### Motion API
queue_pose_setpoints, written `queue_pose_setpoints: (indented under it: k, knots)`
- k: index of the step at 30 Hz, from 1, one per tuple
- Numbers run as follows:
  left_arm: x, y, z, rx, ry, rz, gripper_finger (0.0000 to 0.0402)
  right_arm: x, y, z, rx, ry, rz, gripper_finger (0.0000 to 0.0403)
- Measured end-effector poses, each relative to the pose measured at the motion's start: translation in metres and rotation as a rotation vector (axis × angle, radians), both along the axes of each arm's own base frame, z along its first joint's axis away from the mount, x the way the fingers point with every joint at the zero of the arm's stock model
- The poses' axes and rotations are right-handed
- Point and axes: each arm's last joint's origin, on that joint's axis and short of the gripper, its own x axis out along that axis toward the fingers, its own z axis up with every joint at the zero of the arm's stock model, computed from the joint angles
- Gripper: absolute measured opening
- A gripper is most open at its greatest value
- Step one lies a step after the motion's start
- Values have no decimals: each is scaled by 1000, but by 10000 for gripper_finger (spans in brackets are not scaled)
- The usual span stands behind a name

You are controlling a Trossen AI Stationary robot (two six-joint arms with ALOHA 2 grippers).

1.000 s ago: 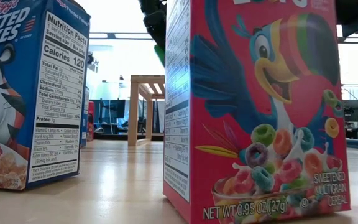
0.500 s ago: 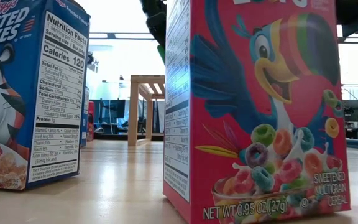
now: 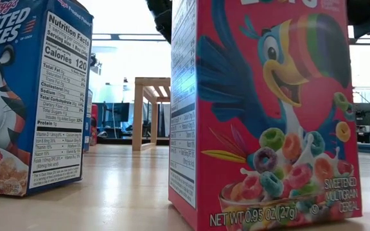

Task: Stack cereal on shelf
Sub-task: Put the bottom left green cereal box on the shelf

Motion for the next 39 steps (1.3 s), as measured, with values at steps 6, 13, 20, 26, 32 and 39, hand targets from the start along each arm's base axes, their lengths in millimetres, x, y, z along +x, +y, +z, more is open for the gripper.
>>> queue_pose_setpoints:
  k: [6, 13, 20, 26, 32, 39]
  knots:
    - [-3, 0, 15, 24, -44, -12, 232, 0, 0, 0, 0, 0, 0, 0]
    - [-21, -13, 40, -59, -172, -143, 175, 0, 0, -1, -2, 7, 1, 0]
    - [-25, -33, 41, -226, -268, -226, 68, 0, 0, -2, -5, 21, 1, 0]
    - [-11, -39, -12, -223, -385, -203, 9, 0, 0, -3, -8, 35, 1, 0]
    - [-29, -56, -62, -255, -683, -134, 1, 0, 0, -4, -2, 44, -9, 0]
    - [-30, -62, -117, -167, -839, 114, 1, 1, -7, -2, 78, 24, -93, 0]
